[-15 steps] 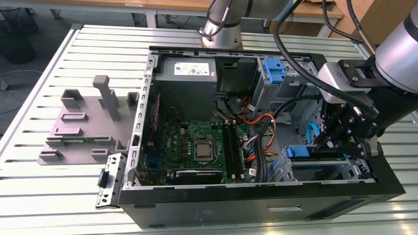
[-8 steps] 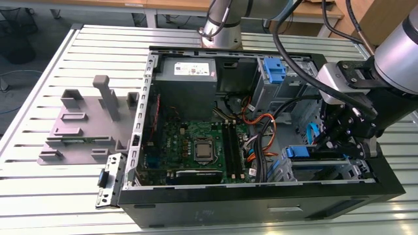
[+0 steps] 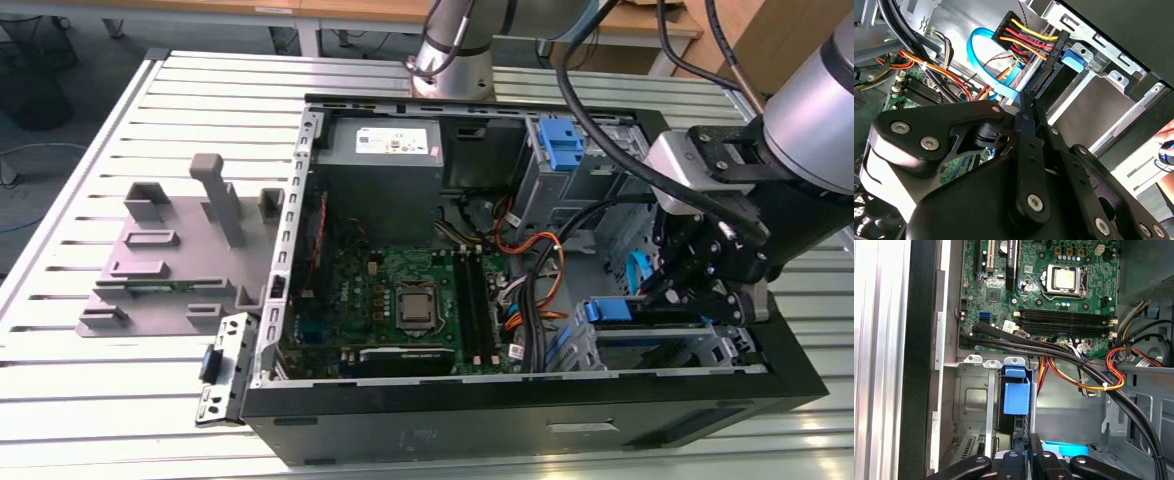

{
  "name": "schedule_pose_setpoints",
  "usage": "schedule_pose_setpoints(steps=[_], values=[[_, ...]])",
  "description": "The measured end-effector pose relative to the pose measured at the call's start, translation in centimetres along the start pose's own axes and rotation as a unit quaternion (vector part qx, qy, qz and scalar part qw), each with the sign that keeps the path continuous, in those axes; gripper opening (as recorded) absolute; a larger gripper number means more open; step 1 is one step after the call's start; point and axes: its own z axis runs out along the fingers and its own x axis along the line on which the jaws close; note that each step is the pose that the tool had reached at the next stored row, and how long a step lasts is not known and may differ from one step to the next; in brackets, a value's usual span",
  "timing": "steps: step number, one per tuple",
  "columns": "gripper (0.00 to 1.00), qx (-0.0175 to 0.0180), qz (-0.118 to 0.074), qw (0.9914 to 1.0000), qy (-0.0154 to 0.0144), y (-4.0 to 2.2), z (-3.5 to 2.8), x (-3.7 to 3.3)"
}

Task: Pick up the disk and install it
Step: 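Insert the first disk wire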

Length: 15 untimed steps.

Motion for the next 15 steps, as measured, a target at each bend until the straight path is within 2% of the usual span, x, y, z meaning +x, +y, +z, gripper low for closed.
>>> schedule_pose_setpoints(steps=[3, 15], values=[[0.16, 0.0, 0.0, 1.0, 0.0001, 0.0, -0.33, -0.02], [0.16, 0.0, 0.0, 1.0, 0.0002, -0.07, -0.24, 0.05]])
